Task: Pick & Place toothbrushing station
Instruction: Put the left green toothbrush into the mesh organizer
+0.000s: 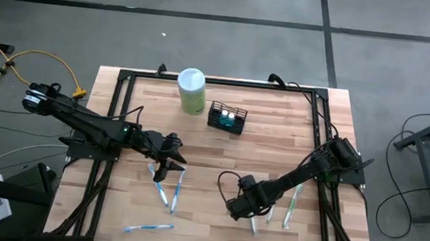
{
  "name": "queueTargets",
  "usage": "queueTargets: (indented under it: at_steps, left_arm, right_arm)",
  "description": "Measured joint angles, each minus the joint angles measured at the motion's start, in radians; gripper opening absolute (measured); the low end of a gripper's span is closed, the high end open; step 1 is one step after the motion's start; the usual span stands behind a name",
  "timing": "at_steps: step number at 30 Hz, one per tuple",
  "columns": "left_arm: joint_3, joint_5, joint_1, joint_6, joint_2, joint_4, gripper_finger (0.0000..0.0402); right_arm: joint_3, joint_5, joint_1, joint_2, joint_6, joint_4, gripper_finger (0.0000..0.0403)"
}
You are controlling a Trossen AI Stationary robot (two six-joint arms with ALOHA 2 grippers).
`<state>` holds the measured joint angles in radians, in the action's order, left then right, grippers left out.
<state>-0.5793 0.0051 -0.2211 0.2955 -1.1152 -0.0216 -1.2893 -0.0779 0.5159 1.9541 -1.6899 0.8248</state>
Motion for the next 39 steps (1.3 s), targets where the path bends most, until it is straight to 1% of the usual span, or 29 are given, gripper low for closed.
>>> queueTargets:
  at_steps: [8,32,35,39]
  left_arm:
    - [0.0,0.0,0.0,0.0,0.0,0.0,0.0127]
    - [0.0,0.001,0.0,0.0,0.0,-0.001,0.0127]
    - [0.0,0.005,0.0,0.0,0.0,-0.001,0.0127]
    - [0.0,0.005,0.0,0.0,0.0,-0.001,0.0127]
  right_arm:
    - [0.06,-0.002,-0.001,-0.006,-0.012,-0.094,0.0121]
    - [0.062,0.005,-0.027,-0.006,-0.006,-0.084,0.0121]
    - [0.063,0.004,-0.027,-0.006,-0.01,-0.082,0.0112]
    - [0.063,0.005,-0.027,-0.005,-0.011,-0.077,0.0085]
